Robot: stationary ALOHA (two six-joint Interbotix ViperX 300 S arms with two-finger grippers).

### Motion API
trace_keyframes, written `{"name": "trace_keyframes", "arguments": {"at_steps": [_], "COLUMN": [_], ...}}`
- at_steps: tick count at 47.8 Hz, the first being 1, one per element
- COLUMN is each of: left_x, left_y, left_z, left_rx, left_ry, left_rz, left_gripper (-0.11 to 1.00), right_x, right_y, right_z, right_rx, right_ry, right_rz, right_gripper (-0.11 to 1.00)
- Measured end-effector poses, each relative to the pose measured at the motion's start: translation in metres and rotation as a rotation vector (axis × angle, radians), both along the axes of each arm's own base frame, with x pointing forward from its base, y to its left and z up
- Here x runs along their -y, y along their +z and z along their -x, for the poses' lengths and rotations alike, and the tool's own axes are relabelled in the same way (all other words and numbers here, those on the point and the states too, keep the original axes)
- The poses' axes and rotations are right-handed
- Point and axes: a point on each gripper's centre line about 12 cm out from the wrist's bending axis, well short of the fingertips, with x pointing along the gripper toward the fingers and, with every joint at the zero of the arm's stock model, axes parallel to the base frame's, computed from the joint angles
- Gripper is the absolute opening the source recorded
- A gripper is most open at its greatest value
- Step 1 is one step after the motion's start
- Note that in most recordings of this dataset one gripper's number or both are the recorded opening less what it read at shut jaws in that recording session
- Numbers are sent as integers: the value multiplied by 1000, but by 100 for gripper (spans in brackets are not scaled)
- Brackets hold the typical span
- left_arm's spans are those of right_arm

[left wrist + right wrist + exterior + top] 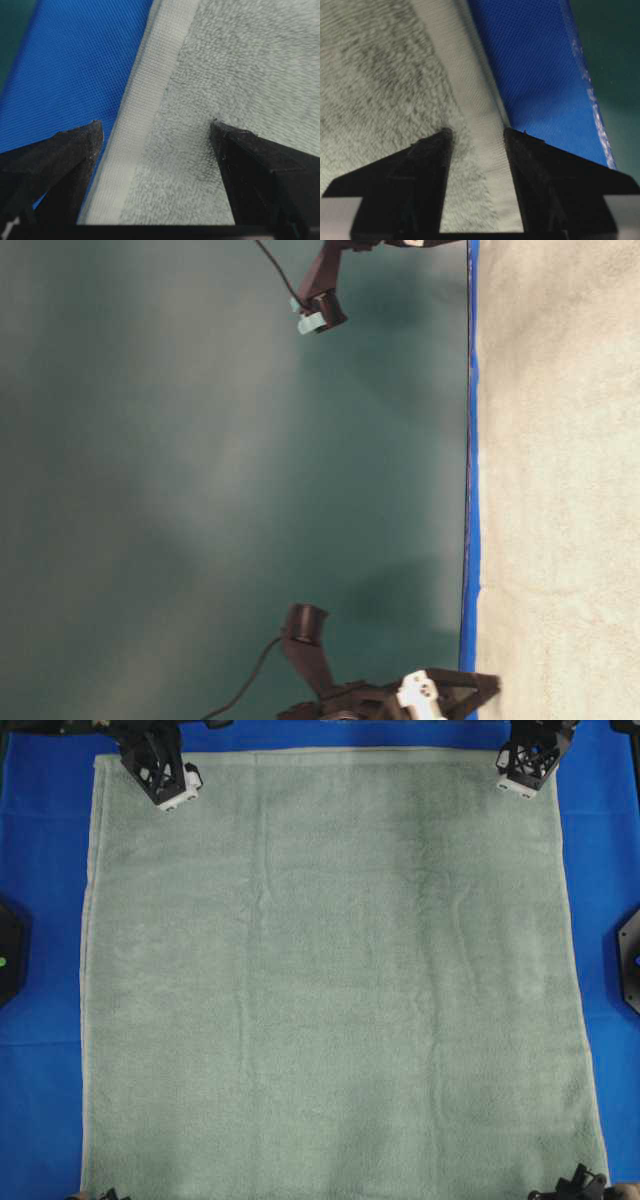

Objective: Fold a bath towel.
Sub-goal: 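Move both grippers to the far towel corners and pinch them, then lift the far edge with both grippers and pull it toward the near edge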

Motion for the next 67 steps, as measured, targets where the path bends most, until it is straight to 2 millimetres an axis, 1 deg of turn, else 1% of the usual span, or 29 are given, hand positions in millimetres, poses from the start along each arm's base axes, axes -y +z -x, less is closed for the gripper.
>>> {"name": "trace_keyframes", "arguments": {"at_steps": [4,11,13,16,17,19,21,23,26,28,30,40,46,49,51,57,61,64,67], "left_x": [-3,-3,-3,-1,0,3,6,9,16,19,20,21,19,16,14,8,9,11,12], "left_y": [-5,-6,-7,-8,-8,-8,-9,-9,-11,-12,-12,-13,-4,6,15,44,55,57,57], "left_z": [2,3,4,4,4,4,3,4,3,3,4,5,10,12,14,14,15,17,17], "left_rx": [-6,-9,-7,-5,-4,-1,2,7,16,17,16,7,-31,-46,-57,-57,-61,-64,-65], "left_ry": [6,-1,-15,-43,-53,-70,-86,-96,-116,-123,-126,-105,-93,-86,-80,-68,-66,-58,-56], "left_rz": [5,2,-9,-27,-33,-43,-51,-59,-70,-72,-73,-51,-17,-6,2,1,4,11,15], "left_gripper": [83,80,79,73,70,60,49,37,20,11,4,4,4,4,4,4,4,4,4], "right_x": [1,2,2,1,1,1,0,-1,-1,-2,-3,-11,-15,-17,-18,-20,-25,-28,-33], "right_y": [-1,-2,-3,-4,-4,-4,-5,-5,-5,-5,-5,-5,0,10,18,49,66,69,68], "right_z": [0,0,0,0,0,0,1,1,0,0,0,-6,-5,-5,-6,-4,-2,1,4], "right_rx": [1,3,3,3,3,3,1,0,-1,0,-1,-4,-3,1,9,48,70,75,72], "right_ry": [6,3,2,0,0,-2,-2,-2,1,1,1,25,20,25,25,8,1,1,-5], "right_rz": [5,6,4,0,0,-2,-5,-8,-7,-8,-9,-12,-15,-11,-3,37,58,62,54], "right_gripper": [50,48,47,40,37,27,15,7,7,7,7,7,7,7,7,7,7,7,7]}}
